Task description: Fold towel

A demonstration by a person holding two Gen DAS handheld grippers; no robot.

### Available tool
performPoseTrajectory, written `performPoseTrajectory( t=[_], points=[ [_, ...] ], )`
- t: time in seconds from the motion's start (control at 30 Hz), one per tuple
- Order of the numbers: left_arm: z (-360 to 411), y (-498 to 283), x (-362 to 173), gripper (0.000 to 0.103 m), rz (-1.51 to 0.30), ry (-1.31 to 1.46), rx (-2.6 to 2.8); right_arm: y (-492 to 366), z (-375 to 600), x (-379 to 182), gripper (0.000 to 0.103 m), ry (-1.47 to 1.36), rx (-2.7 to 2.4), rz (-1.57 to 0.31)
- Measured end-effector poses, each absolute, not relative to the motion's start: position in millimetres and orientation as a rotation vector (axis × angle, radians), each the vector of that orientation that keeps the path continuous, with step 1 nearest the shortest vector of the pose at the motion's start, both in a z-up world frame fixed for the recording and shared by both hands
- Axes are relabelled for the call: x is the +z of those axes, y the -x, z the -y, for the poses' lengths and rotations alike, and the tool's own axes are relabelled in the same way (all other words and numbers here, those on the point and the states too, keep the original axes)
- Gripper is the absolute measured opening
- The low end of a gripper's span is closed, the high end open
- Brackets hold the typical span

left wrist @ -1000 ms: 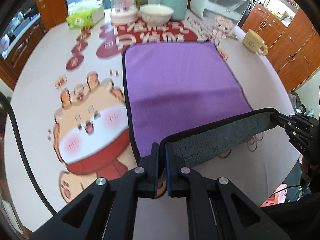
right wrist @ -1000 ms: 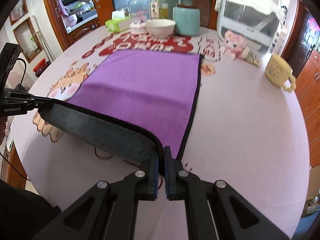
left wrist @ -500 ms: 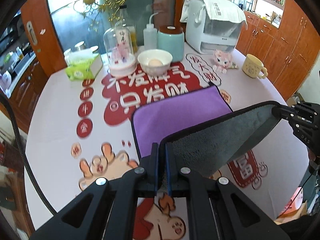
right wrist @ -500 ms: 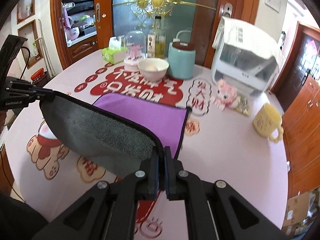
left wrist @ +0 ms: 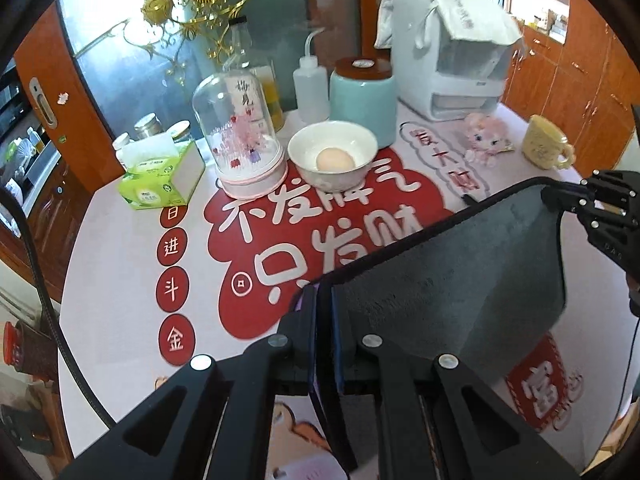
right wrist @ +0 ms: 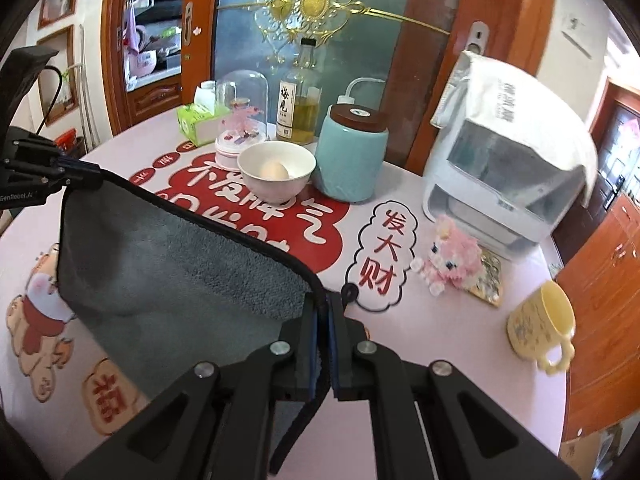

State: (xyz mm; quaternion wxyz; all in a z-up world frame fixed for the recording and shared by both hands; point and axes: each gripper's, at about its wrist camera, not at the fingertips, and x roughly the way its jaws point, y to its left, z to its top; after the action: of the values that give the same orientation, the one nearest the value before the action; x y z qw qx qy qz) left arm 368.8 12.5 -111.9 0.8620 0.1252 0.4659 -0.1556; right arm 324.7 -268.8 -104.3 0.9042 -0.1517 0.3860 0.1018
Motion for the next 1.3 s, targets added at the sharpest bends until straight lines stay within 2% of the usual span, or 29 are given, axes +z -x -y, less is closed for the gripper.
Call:
performPoseTrajectory(
  t=[0.23,0.3,0.37,0.4,0.43,0.47,0.5,0.53,0.83,1.03,1.17,1.3],
  points=[
    [-9.8,-402.5,-151.9,0.007,-1.055,-0.271,-0.310,-362.7,268.4,-132.6,0.005,0.286,0.236,-0.825],
    [-10.5,-409.1,-161.2,0.019,-1.079,-0.260,-0.285,-368.7,268.7,-139.1,0.007,0.271,0.241,-0.838],
    [-11.2,-412.0,-165.8,0.021,-1.086,-0.244,-0.278,-374.0,269.3,-147.2,0.008,0.254,0.248,-0.864],
    [-11.0,-412.4,-166.8,0.023,-1.088,-0.239,-0.279,-376.0,269.8,-150.3,0.014,0.252,0.244,-0.872],
    [-11.0,-412.2,-166.9,0.024,-1.089,-0.237,-0.278,-378.3,270.7,-153.5,0.027,0.247,0.237,-0.884],
    [-10.9,-412.1,-167.1,0.026,-1.089,-0.233,-0.279,-379.7,271.8,-155.6,0.035,0.241,0.232,-0.893],
    [-10.4,-410.5,-166.0,0.027,-1.086,-0.231,-0.281,-380.8,273.7,-157.4,0.049,0.230,0.225,-0.901],
    [-10.1,-409.7,-165.1,0.028,-1.086,-0.230,-0.280,-381.1,275.7,-158.1,0.054,0.220,0.222,-0.903],
    [-11.5,-392.3,-141.9,0.035,-1.060,-0.227,-0.264,-376.2,283.7,-145.8,0.060,0.189,0.183,-0.893],
    [-14.5,-366.0,-114.3,0.036,-1.039,-0.212,-0.265,-357.4,281.3,-123.5,0.062,0.158,0.167,-0.874],
    [-18.4,-337.4,-93.8,0.047,-1.013,-0.218,-0.262,-335.3,276.8,-107.2,0.064,0.136,0.148,-0.856],
    [-25.1,-303.5,-74.9,0.053,-0.982,-0.210,-0.259,-304.6,270.1,-90.1,0.076,0.117,0.108,-0.846]
  ],
)
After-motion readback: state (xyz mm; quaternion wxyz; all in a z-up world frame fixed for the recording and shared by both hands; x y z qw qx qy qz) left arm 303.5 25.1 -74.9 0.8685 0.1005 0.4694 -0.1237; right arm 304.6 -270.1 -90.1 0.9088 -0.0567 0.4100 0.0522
